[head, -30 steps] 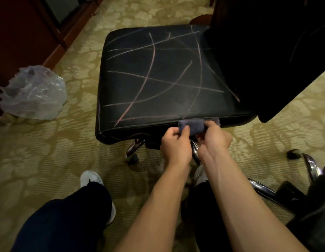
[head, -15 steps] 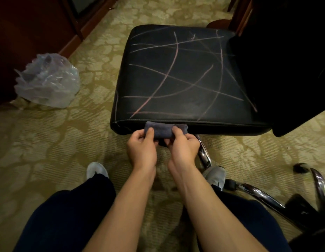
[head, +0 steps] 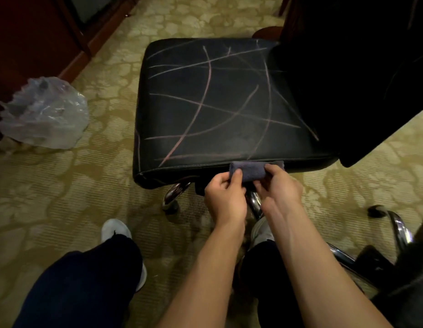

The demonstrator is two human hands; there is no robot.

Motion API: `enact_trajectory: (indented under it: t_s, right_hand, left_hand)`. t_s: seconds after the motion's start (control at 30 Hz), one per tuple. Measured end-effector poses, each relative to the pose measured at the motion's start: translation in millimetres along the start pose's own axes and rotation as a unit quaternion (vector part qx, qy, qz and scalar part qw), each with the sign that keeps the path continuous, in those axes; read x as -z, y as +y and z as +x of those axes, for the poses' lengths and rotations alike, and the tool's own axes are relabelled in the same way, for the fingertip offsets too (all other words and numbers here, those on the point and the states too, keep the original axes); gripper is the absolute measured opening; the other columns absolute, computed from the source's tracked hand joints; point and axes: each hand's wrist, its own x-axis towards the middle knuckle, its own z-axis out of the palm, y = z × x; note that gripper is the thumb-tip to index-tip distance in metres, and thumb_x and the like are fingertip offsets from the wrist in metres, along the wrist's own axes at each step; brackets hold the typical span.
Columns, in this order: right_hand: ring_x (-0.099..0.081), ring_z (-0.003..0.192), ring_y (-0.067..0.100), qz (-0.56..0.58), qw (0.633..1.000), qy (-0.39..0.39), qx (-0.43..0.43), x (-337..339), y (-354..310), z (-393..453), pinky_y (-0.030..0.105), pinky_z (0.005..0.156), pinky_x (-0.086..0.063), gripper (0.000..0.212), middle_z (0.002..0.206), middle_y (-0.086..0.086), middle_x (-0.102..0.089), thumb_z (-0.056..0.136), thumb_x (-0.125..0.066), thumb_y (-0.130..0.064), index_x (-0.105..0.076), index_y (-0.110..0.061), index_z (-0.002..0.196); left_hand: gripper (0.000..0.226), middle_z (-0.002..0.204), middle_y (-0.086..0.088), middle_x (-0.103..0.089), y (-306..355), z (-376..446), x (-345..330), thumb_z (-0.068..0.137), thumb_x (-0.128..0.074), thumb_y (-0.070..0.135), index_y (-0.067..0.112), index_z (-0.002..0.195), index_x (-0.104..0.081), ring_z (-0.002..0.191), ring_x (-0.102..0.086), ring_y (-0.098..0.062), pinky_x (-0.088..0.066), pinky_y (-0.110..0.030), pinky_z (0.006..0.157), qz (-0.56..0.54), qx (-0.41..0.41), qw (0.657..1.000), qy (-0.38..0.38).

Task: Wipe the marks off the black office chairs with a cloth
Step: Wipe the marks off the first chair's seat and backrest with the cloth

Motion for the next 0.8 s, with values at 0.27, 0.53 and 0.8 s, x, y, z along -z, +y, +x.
enact_trajectory:
  t_s: [0.27, 0.53, 0.8]
  right_hand:
    - [-0.064, 0.077, 0.018, -0.074, 0.992, -0.098, -0.024, -52, 75, -64, 0.026, 0.059, -0.051, 0.014, 0.088, 0.013, -0.064, 0.088, -0.067, -0.005, -0.055, -0.006, 0.094]
    - [-0.064, 0.065, 0.019, -0.045, 0.995, -0.087, -0.025, -50, 70, -61, 0.027, 0.058, -0.054, 0.017, 0.069, 0.01, -0.064, 0.085, -0.066, 0.004, -0.057, -0.001, 0.071]
    - [-0.063, 0.069, 0.02, 0.01, 0.999, -0.02, -0.035, -25, 31, -29, 0.025, 0.048, -0.052, 0.019, 0.076, 0.012, -0.063, 0.084, -0.063, 0.007, -0.055, -0.005, 0.073]
  left_hand:
    - [0.006, 0.087, -0.006, -0.069, 42, 32, 94, 0.097, -0.062, 0.014, 0.012, 0.091, -0.064, 0.085, -0.069, -0.018, -0.058, -0.025, 0.069, -0.034, -0.021, 0.993, 0.112]
    - [0.008, 0.082, -0.002, -0.07, 44, 41, 97, 0.094, -0.065, 0.009, 0.014, 0.088, -0.066, 0.083, -0.069, -0.013, -0.057, -0.024, 0.076, -0.006, -0.025, 0.997, 0.078]
    - [0.002, 0.081, -0.001, -0.07, 19, 17, 42, 0.091, -0.069, 0.008, 0.01, 0.091, -0.068, 0.072, -0.068, -0.004, -0.054, -0.017, 0.066, -0.043, 0.009, 0.997, 0.06]
